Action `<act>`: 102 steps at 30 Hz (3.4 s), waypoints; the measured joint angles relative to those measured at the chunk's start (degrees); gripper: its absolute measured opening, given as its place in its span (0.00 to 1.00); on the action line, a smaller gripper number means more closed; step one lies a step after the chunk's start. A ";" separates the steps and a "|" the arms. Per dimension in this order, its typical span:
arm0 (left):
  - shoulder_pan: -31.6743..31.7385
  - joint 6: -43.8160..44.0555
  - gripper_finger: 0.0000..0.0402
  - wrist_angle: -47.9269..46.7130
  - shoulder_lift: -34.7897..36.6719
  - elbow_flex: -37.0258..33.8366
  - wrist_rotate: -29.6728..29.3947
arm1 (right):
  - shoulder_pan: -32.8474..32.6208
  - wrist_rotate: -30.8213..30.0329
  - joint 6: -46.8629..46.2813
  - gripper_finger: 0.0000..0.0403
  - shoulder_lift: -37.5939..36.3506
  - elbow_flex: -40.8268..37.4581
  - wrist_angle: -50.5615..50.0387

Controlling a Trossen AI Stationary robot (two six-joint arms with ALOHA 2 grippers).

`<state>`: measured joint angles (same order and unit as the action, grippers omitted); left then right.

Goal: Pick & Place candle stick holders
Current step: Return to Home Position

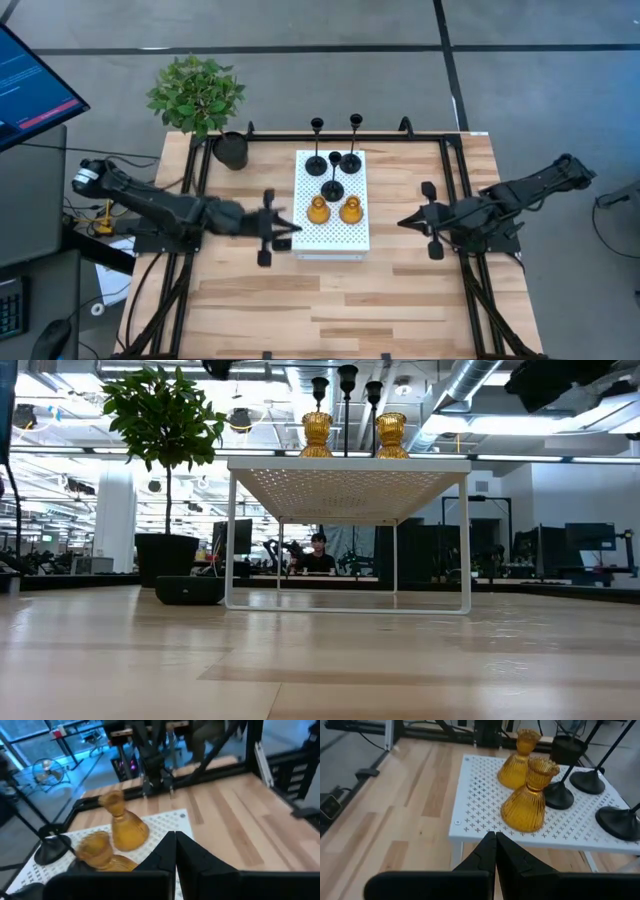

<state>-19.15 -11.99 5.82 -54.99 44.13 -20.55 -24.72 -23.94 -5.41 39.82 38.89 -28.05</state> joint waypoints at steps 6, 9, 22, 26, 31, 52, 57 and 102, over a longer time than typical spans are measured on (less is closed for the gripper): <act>11.45 0.57 0.01 0.64 6.80 -4.76 14.44 | -1.74 -0.09 -0.02 0.00 -2.63 0.00 -0.20; 14.88 0.91 0.01 0.71 10.71 -6.73 18.82 | -2.63 -0.11 -0.04 0.00 -3.99 0.00 -0.42; 16.24 5.19 0.01 0.16 32.98 -21.58 13.46 | -4.53 -3.58 0.00 0.00 -8.33 0.00 -1.99; 16.21 5.33 0.01 -0.03 37.96 -25.54 13.43 | -4.53 -3.58 0.95 0.00 -8.49 0.00 -1.99; 16.21 4.98 0.01 -0.89 42.25 -29.21 12.01 | -4.51 -4.58 0.92 0.00 -8.45 0.00 -1.97; 16.24 9.93 0.01 -0.49 46.04 -41.81 12.37 | -4.53 -4.57 1.08 0.00 -8.47 0.00 -1.51; 16.21 11.02 0.01 -0.37 46.02 -43.40 13.52 | -4.53 -4.42 1.33 0.00 -9.01 0.00 -1.53; 16.06 12.50 0.01 0.70 45.51 -43.71 16.13 | -4.47 15.15 8.35 0.00 -39.61 -30.74 21.92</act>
<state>-3.09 0.51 6.52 -9.48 0.43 -4.42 -29.19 -8.80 2.94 0.21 8.15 -6.13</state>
